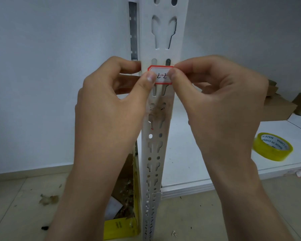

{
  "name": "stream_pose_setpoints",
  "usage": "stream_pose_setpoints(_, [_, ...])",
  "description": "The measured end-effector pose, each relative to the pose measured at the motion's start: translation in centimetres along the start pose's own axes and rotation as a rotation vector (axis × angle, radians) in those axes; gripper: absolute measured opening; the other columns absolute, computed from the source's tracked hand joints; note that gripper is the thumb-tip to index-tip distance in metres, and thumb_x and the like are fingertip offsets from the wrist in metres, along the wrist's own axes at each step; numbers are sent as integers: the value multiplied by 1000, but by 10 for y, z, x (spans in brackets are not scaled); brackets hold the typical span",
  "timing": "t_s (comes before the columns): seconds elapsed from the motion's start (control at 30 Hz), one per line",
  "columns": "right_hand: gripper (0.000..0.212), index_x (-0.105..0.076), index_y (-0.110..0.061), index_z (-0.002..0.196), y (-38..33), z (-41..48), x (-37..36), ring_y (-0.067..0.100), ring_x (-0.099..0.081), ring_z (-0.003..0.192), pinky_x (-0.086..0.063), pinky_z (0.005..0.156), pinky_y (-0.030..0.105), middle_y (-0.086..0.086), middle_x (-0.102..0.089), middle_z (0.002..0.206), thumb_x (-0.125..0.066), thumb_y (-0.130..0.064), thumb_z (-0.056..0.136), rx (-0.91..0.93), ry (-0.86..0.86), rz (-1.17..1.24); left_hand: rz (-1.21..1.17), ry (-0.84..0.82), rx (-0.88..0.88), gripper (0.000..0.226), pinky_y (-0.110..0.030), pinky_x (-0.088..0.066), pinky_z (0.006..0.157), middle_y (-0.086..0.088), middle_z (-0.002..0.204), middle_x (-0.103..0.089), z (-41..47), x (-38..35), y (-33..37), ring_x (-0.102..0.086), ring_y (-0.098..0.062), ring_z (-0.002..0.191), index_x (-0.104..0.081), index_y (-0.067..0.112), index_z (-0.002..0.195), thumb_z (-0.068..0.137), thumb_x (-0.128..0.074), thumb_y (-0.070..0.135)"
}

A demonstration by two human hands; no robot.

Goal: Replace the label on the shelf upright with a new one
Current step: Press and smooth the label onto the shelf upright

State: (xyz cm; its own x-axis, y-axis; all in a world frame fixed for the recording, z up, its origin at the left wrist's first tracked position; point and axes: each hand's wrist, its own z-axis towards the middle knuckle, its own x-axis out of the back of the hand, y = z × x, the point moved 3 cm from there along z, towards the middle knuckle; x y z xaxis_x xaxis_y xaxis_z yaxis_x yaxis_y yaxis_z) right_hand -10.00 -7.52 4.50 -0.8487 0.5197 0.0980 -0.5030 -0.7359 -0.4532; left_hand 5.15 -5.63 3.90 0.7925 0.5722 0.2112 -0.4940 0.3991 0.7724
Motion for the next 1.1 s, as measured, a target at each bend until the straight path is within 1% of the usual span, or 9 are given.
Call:
stream_pose_setpoints(0.1, [9,-79,-22,97,0,0,-1,-2,-71,77,-62,75,24,-22,-67,83,-75,-28,92,17,-13,-19,3,7,-5,20,-35,-57,91,21,97,-73,0,0,0,-71,3,94,-67,34,108,91,-66,44])
stream_pose_setpoints(0.2, [12,-79,-22,99,-1,0,-2,-2,-71,80,-62,77,21,-23,-64,86,-74,-31,93,41,-30,-57,12,11,-9,20,-33,-57,90,22,97,-73,-1,-1,1,-70,4,93,-67,35,109,91,-66,45])
stream_pose_setpoints(0.4, [6,-77,-28,92,-4,3,-2,-3,-62,66,-56,70,16,-22,-66,78,-73,-32,91,22,-50,-106,15,23,-26,19,-38,-57,91,22,97,-73,-2,-2,0,-70,2,94,-66,35,107,91,-65,45])
stream_pose_setpoints(0.47, [4,-76,-32,89,-3,4,-1,-3,-56,58,-48,61,14,-22,-67,76,-73,-33,91,1,-68,-112,21,25,-29,20,-38,-57,91,22,96,-72,-1,-2,0,-70,3,94,-67,35,108,91,-64,45])
stream_pose_setpoints(0.53, [4,-76,-33,88,-2,4,0,-4,-53,54,-42,59,11,-22,-68,77,-73,-35,90,-9,-89,-117,16,30,-26,23,-38,-57,90,22,97,-73,-1,-2,-1,-70,3,95,-68,34,109,90,-64,47])
stream_pose_setpoints(0.6, [4,-77,-32,88,-2,3,1,-5,-53,54,-40,61,6,-22,-70,79,-74,-36,89,-12,-89,-112,17,28,-25,24,-37,-57,90,21,97,-73,0,-2,-1,-70,2,95,-68,34,109,89,-64,47])
stream_pose_setpoints(0.77, [6,-78,-29,92,-1,2,2,-8,-55,55,-40,63,3,-23,-68,79,-75,-34,91,3,-55,-93,26,27,-26,22,-39,-57,91,20,98,-73,0,-2,0,-71,0,95,-68,32,108,91,-65,45])
stream_pose_setpoints(0.93, [6,-78,-33,93,-1,2,1,-8,-53,55,-43,62,9,-24,-67,79,-73,-37,91,5,-65,-107,22,29,-18,19,-38,-57,90,22,94,-72,-1,-2,0,-70,2,93,-67,35,106,90,-65,46])
stream_pose_setpoints(1.1, [7,-76,-34,92,-3,4,0,-7,-50,53,-37,60,5,-22,-70,81,-71,-39,91,1,-97,-132,46,21,-21,21,-37,-57,91,23,97,-71,-1,-2,1,-69,4,95,-66,36,109,91,-63,48])
